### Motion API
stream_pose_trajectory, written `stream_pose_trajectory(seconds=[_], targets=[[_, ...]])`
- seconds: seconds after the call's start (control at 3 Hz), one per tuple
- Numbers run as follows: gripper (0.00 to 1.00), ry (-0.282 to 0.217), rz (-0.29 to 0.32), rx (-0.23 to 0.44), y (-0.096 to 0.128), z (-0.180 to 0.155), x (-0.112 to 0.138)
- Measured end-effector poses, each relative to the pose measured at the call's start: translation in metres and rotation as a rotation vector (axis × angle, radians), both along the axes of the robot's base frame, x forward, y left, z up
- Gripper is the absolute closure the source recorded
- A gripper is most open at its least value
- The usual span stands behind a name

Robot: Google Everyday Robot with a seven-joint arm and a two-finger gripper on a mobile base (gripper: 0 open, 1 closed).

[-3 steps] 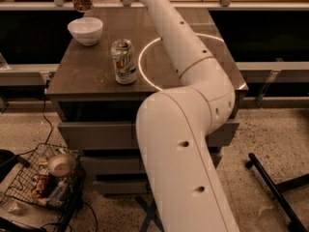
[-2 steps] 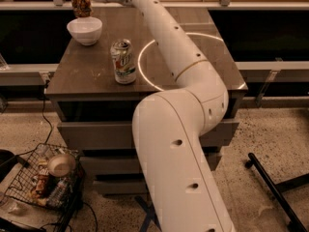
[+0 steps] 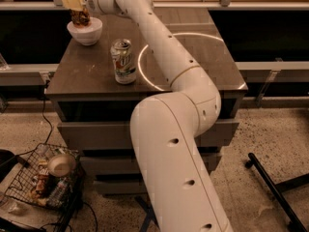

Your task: Place orange can into white bowl

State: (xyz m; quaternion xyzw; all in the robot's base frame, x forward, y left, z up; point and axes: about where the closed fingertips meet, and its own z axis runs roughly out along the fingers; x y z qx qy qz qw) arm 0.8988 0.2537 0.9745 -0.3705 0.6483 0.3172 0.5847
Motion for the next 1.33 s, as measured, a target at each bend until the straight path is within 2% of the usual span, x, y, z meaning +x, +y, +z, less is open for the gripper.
stream_pose_trajectory(seconds=[0.33,0.67,1.0,1.33], targets=[[1.0,-0.021,0.005,-0.025,0.006,-0.014,0.0],[1.0,-0.039,-0.01,-0.067,0.002,-0.028,0.001],[1.0,-0.036,-0.049,-0.096,-0.015,-0.04,0.002],[0.85,-0.026,-0.045,-0.106,-0.011,-0.049,-0.001]])
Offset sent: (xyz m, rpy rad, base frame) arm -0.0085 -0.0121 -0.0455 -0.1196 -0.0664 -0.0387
